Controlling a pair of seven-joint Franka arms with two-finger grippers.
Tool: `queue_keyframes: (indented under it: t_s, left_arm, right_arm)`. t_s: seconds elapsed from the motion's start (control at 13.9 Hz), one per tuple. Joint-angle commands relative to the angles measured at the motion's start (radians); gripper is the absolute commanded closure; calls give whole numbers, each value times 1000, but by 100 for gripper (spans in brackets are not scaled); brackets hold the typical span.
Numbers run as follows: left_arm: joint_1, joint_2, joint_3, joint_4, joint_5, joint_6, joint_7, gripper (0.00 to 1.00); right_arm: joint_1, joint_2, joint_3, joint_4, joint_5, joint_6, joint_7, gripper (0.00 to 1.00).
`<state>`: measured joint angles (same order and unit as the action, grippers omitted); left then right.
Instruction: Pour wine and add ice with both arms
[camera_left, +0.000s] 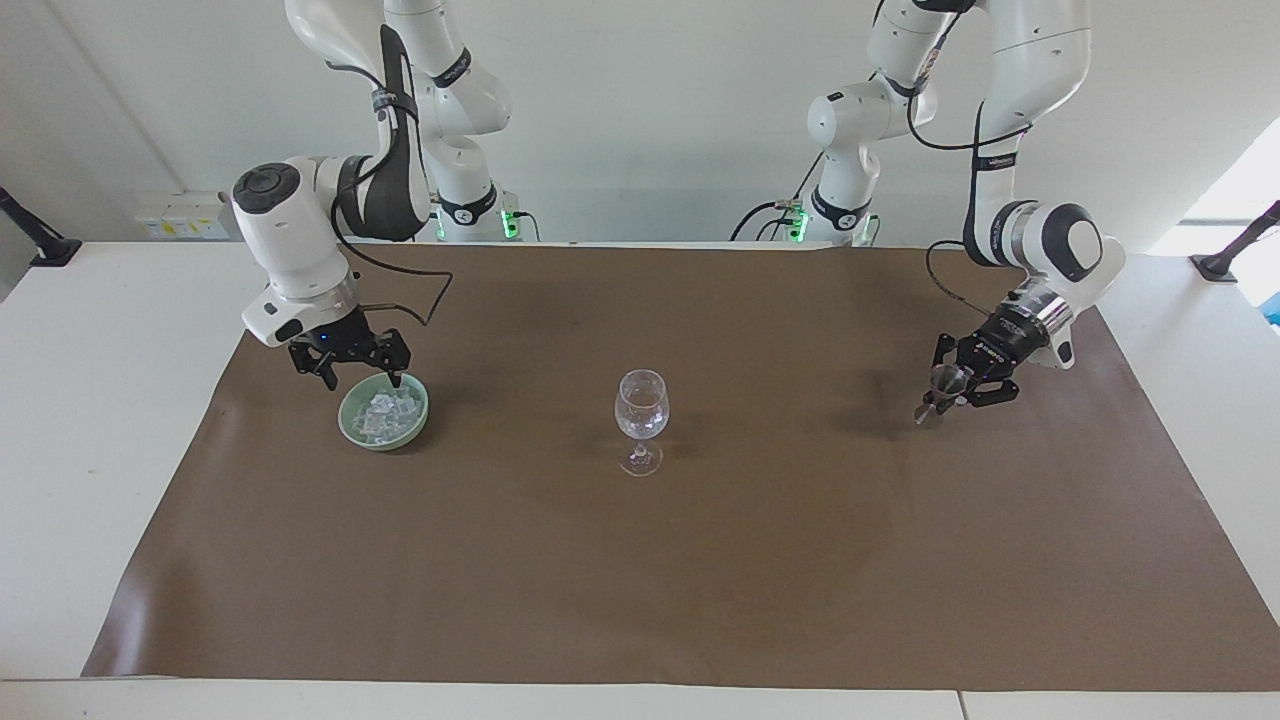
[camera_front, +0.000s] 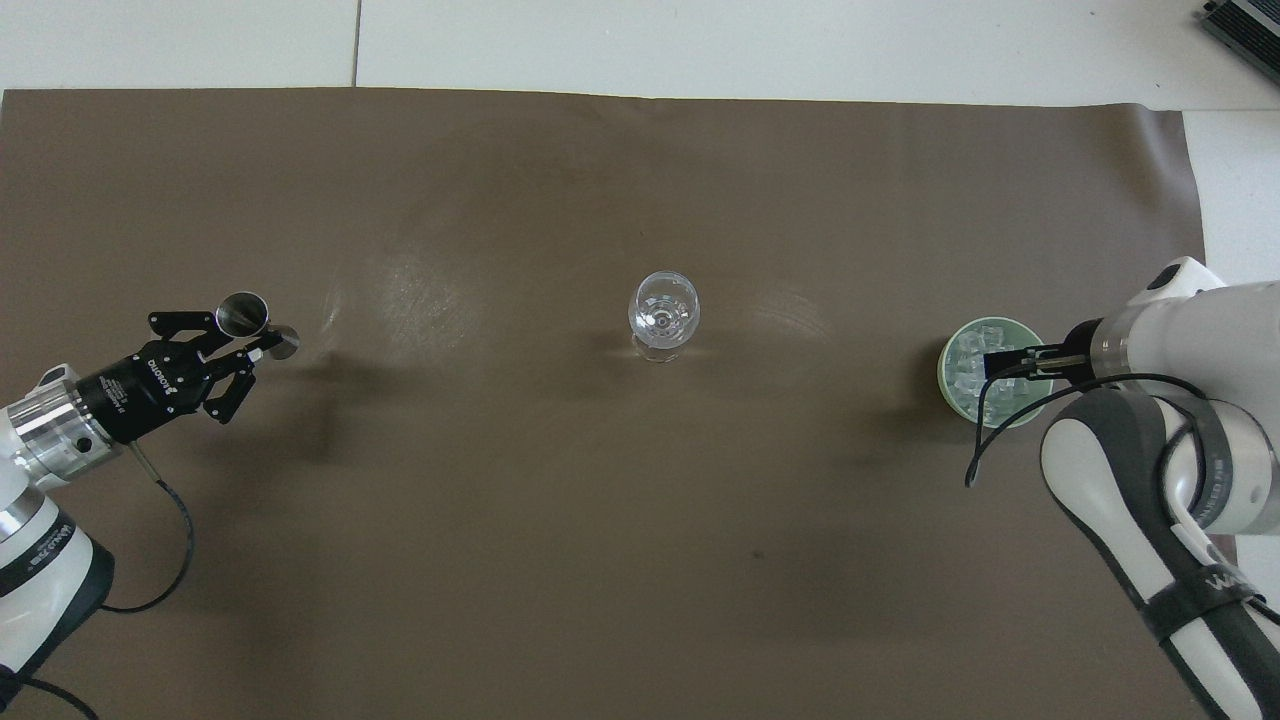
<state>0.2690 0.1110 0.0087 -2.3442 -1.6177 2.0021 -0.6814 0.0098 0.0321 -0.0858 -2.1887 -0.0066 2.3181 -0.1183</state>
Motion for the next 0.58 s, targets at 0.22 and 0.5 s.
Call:
queue_keyframes:
  t_s: [0.22, 0.5]
  left_arm:
    - [25, 36, -10, -41, -123, -54, 32, 100]
    - [21, 65, -10, -41, -172, -52, 97, 100]
  right_arm:
    - [-13, 51, 6, -40, -3, 110, -17, 14]
    - [-11, 40, 6, -63, -4, 93, -18, 19]
